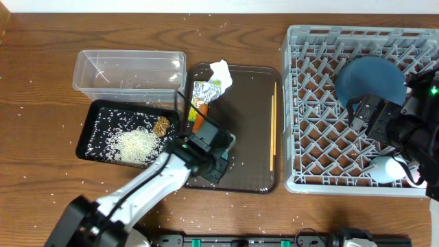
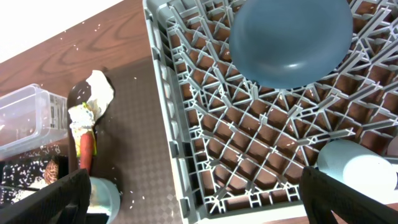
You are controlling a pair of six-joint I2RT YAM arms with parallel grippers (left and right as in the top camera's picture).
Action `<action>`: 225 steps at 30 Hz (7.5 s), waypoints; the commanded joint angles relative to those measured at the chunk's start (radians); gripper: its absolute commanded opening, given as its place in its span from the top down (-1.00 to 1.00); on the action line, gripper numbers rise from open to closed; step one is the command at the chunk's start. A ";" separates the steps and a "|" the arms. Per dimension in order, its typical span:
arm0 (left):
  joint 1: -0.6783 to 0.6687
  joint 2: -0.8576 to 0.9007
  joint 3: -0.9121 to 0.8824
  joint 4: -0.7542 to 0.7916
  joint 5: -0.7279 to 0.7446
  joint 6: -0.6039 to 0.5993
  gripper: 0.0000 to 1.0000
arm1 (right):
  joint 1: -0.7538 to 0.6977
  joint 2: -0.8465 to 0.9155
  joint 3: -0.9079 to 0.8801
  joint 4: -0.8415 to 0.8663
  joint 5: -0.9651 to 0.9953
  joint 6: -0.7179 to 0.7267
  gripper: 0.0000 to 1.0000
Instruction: Sort waste into correct bins and load items into the dishwasher rack
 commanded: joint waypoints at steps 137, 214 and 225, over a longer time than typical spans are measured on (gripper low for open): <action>1.271 -0.042 -0.174 0.367 1.305 0.023 0.88 | -0.014 0.004 0.011 0.015 -0.049 0.006 -0.98; 0.438 -0.109 -0.117 1.455 0.617 -1.064 0.88 | -0.014 -0.002 0.011 -0.008 -0.053 -0.061 -0.98; 0.158 0.386 0.328 1.601 0.642 -1.191 0.88 | -0.014 -0.002 0.011 -0.023 -0.053 -0.061 -0.98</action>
